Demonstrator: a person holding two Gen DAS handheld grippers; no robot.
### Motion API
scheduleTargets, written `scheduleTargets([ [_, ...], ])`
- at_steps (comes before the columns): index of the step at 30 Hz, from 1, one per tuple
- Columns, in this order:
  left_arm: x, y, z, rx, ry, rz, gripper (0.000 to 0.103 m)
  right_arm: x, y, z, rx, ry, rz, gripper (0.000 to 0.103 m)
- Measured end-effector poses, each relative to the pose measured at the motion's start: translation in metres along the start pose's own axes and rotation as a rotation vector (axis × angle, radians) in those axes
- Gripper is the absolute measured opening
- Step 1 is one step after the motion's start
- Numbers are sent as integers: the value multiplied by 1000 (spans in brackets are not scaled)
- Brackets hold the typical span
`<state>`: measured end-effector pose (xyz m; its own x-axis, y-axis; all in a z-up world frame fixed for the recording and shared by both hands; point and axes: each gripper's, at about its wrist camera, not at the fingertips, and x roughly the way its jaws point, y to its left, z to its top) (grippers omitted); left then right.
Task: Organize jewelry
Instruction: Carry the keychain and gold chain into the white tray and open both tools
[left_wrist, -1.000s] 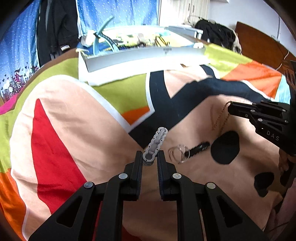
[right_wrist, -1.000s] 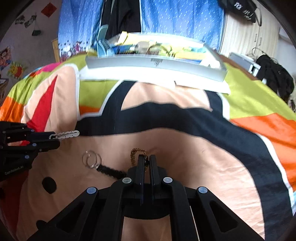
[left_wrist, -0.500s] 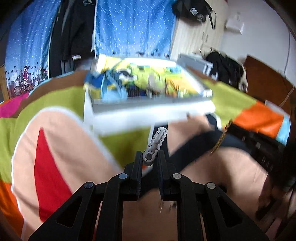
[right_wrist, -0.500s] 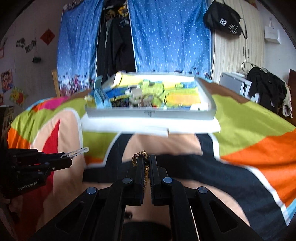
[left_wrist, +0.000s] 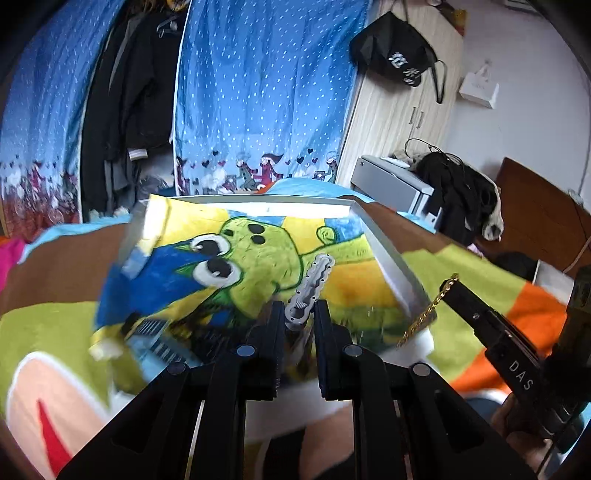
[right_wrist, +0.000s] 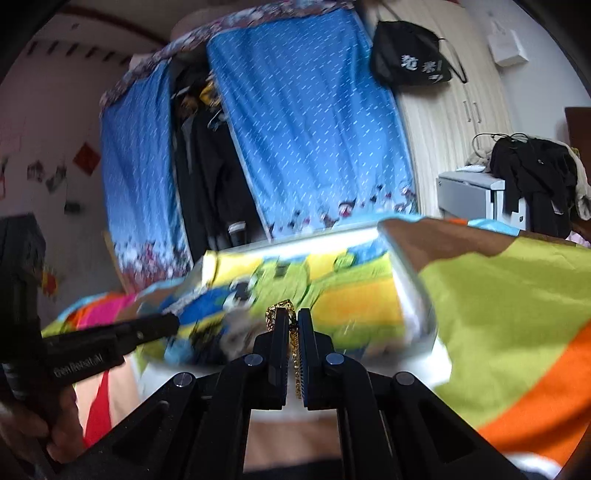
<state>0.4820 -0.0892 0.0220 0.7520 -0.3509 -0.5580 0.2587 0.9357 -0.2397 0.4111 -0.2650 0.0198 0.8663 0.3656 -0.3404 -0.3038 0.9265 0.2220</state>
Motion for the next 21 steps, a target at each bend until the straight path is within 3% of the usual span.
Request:
scheduleTargets([
  [5, 44, 3, 17, -14, 76, 9, 12, 26, -38, 15, 97, -39, -7, 5],
  [9, 64, 0, 18, -6, 126, 14, 12, 53, -60, -7, 143, 37, -35, 5],
  [12, 77, -2, 14, 2, 182, 27, 12, 65, -65, -22, 156, 95, -46, 5],
  [15, 86, 0, 11, -22, 229, 35, 13, 64, -67, -25, 162, 98, -47, 5],
  [21, 83, -3, 10, -35, 256, 69, 13, 60, -69, -24, 184, 121, -54, 6],
])
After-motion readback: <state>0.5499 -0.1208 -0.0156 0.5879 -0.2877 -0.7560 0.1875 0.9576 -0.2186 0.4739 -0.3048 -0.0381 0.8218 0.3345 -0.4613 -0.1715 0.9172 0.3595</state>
